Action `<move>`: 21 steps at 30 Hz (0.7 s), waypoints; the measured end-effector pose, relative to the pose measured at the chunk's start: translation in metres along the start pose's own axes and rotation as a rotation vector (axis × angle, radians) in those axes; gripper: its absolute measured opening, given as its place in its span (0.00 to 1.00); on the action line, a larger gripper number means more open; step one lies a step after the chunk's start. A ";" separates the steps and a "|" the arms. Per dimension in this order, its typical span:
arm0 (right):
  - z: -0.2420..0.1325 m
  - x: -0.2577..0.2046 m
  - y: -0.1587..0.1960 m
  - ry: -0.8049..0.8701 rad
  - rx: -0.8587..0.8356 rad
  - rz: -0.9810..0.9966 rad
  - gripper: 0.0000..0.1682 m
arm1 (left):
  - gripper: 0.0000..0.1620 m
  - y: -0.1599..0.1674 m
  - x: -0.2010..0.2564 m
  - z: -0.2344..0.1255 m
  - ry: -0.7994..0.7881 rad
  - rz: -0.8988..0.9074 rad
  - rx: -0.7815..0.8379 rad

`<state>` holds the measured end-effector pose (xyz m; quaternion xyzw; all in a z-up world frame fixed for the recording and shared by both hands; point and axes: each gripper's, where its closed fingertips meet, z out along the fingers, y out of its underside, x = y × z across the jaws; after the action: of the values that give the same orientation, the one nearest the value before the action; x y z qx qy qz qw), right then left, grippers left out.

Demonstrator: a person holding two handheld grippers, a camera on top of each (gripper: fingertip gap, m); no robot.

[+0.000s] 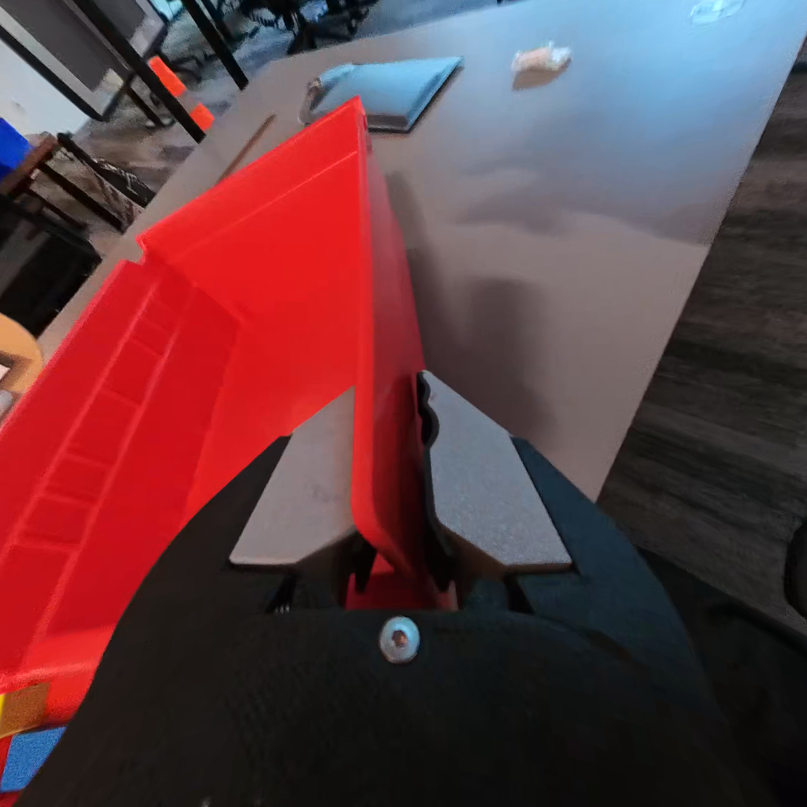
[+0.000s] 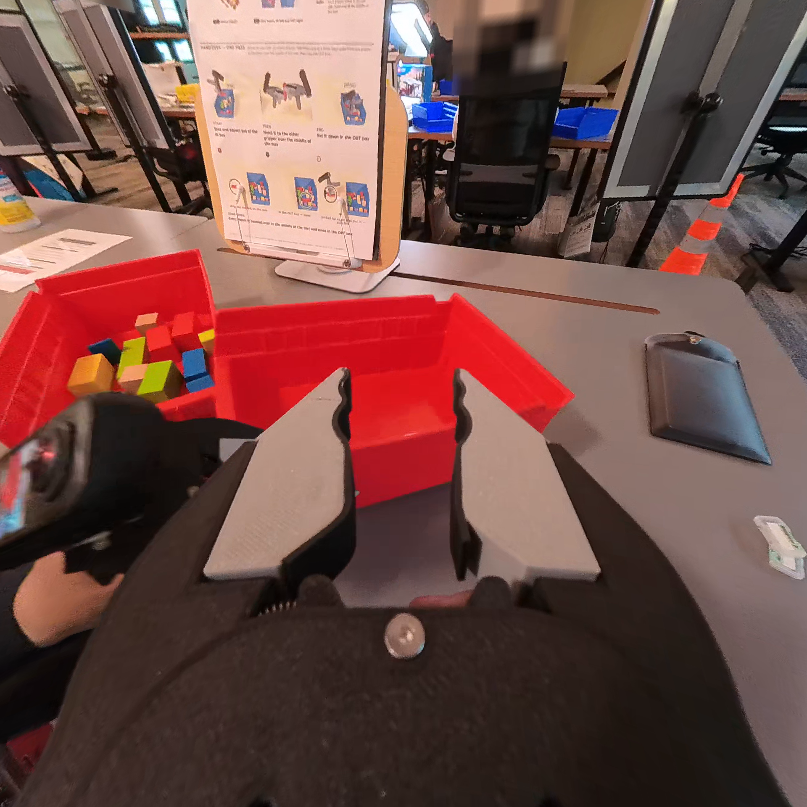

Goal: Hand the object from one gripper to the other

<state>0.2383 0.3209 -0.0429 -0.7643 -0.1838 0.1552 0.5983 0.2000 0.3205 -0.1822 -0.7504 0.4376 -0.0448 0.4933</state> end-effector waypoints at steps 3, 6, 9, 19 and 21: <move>0.005 -0.008 0.005 -0.022 -0.032 -0.013 0.27 | 0.21 0.007 0.002 -0.005 -0.012 0.054 -0.013; 0.012 -0.025 0.012 -0.068 -0.077 -0.056 0.27 | 0.27 0.006 -0.002 -0.037 0.041 -0.035 0.026; 0.025 -0.047 0.025 -0.118 -0.146 -0.106 0.28 | 0.34 0.015 -0.019 -0.076 0.105 -0.124 0.013; 0.059 -0.152 0.101 -0.351 -0.462 -0.459 0.22 | 0.36 0.172 -0.108 -0.149 -0.023 -0.284 -0.268; 0.065 -0.156 0.112 -0.326 -0.504 -0.524 0.19 | 0.35 0.192 -0.116 -0.153 -0.047 -0.285 -0.307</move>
<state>0.0814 0.2795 -0.1648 -0.7796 -0.4975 0.0666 0.3744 -0.0652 0.2697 -0.2121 -0.8721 0.3169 -0.0294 0.3718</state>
